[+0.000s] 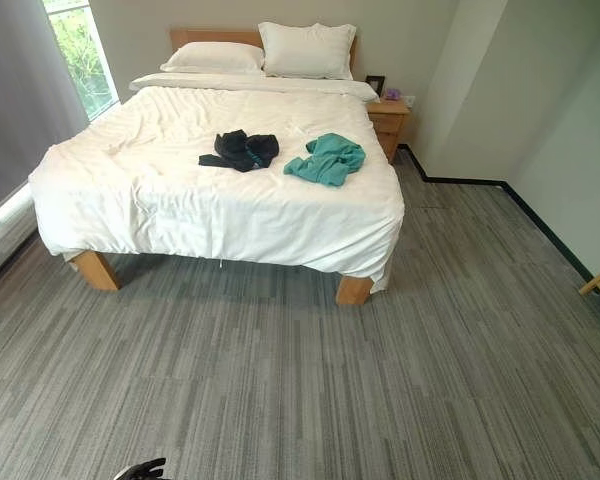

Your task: Pick up bed clothes into laundry basket.

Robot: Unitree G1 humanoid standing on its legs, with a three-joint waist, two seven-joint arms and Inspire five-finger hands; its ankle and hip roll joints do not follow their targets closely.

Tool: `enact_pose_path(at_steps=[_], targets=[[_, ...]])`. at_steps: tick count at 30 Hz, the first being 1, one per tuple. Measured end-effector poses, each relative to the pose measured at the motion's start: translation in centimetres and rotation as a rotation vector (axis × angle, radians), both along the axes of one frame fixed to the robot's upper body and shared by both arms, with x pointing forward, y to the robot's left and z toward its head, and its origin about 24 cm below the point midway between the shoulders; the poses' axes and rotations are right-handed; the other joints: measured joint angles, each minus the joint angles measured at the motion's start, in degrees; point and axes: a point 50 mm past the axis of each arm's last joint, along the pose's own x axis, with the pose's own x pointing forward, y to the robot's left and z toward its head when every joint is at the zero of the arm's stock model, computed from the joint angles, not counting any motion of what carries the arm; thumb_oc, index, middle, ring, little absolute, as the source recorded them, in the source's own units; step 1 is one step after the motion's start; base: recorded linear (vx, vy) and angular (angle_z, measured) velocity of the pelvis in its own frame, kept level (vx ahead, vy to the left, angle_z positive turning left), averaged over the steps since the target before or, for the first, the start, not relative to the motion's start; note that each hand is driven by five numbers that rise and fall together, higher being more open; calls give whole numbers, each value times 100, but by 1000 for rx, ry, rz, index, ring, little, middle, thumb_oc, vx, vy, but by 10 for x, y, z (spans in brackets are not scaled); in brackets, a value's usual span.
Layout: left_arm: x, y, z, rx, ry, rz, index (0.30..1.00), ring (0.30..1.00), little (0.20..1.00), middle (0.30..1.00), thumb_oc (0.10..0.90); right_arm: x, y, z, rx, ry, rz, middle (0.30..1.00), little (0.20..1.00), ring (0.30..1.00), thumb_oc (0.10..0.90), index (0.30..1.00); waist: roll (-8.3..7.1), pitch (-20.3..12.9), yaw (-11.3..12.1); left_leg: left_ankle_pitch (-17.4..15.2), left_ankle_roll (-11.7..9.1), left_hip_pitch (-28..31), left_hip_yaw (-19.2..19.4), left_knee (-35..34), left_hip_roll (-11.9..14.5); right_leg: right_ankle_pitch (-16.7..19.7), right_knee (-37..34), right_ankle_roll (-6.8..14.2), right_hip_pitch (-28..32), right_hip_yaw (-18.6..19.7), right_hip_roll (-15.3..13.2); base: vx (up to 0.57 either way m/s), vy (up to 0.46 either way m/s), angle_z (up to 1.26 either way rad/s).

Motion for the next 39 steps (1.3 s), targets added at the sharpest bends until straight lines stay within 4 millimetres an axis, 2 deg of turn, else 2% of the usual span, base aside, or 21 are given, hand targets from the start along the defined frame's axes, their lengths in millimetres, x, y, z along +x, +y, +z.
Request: enact_pose_path(at_steps=[6,8,11,13,14,16,19,21,25,27,28,30,33,35,36,37,38,39], targets=[[1,1,0,2,0,0,900,900,900,900,800,1,-1,1,4,-11,-33,900,900,900,800,900,-11,55,-31,60,-76,90,37,-159,23,21,-45,-20,13,61,34,9,20,-5],[8,2,2,-13,-17,17,900,900,900,900,800,10,-4,3,14,-59,-110,900,900,900,800,900,1,78,-101,60,-75,99,58,-164,23,23,-46,-16,6,87,33,-20,45,-6],[46,1,16,-29,-169,-33,900,900,900,900,800,55,-12,21,44,-309,-256,900,900,900,800,900,128,296,-221,92,-30,114,126,-176,28,71,-43,10,-3,150,31,-24,34,-11],[74,-1,30,-38,-289,-64,900,900,900,900,800,81,-15,36,52,-440,-249,900,900,900,800,900,216,348,-281,101,-24,130,167,-183,28,112,-69,38,7,192,27,-30,25,-10],[100,-2,49,-47,-416,-100,900,900,900,900,800,103,-17,52,58,-553,-221,900,900,900,800,900,274,394,-289,132,1,122,173,-217,24,179,-135,42,32,201,30,-25,17,-6],[133,-5,80,-48,-594,-150,900,900,900,900,800,129,-19,80,45,-708,-176,900,900,900,800,900,323,435,-296,178,16,123,173,-279,16,256,-226,51,52,200,35,0,0,0],[172,-12,124,-41,-817,-226,900,900,900,900,800,156,-20,115,29,-901,-115,900,900,900,800,900,347,439,-290,214,15,234,171,-364,11,312,-372,92,196,199,38,0,0,0],[188,-17,145,-39,-909,-287,900,900,900,900,800,168,-19,126,17,-957,-87,900,900,900,800,900,357,439,-287,221,4,233,164,-392,11,316,-395,96,200,189,45,0,0,0],[183,-23,139,-61,-898,-260,900,900,900,900,800,160,-18,121,-5,-928,-52,900,900,900,800,900,357,449,-295,227,-4,201,141,-418,4,329,-453,94,206,171,48,2,17,1],[165,-23,123,-82,-846,-204,900,900,900,900,800,147,-18,112,-25,-875,-19,900,900,900,800,900,331,469,-291,226,-3,177,94,-419,-1,331,-454,94,159,185,43,2,69,-7],[149,-23,109,-93,-801,-147,900,900,900,900,800,141,-18,108,-39,-846,4,900,900,900,800,900,322,475,-290,225,-4,141,16,-419,-1,330,-458,95,106,240,34,-18,69,-18],[133,-22,91,-95,-708,-106,900,900,900,900,800,138,-17,105,-54,-823,23,900,900,900,800,900,331,499,-308,225,-4,-12,-7,-418,3,342,-428,100,-66,264,30,3,134,-14],[123,-24,78,-144,-651,4,900,900,900,900,800,139,-18,104,-59,-823,-8,900,900,900,800,900,352,663,-285,209,20,-184,20,-371,-1,296,-78,174,-402,355,18,2,156,-12],[131,-26,84,-150,-684,-2,900,900,900,900,800,146,-19,110,-56,-858,-34,900,900,900,800,900,482,949,-299,227,108,-277,27,-308,46,18,996,451,-986,384,-15,-18,172,-2],[137,-26,89,-148,-707,-12,900,900,900,900,800,145,-16,108,-44,-854,-36,900,900,900,800,900,454,1029,-351,199,161,-298,0,-268,-69,-129,1694,630,-1324,418,-133,108,192,4],[143,-25,95,-143,-732,-17,900,900,900,900,800,146,-12,107,-31,-857,-42,900,900,900,800,900,415,1163,-326,154,226,-338,40,-119,-158,-187,2493,669,-1716,373,-222,368,56,-11],[151,-21,102,-122,-763,-31,900,900,900,900,800,158,-6,114,-14,-892,-35,900,900,900,800,900,389,1452,-305,-65,289,-208,122,-17,-140,-264,3825,881,-2366,159,-483,486,-36,-27],[153,-20,103,-115,-764,-38,900,900,900,900,800,159,-1,113,2,-889,-19,900,900,900,800,900,377,1520,-358,-143,285,-168,110,36,-181,-372,3991,803,-2579,132,-596,413,-59,-15]])
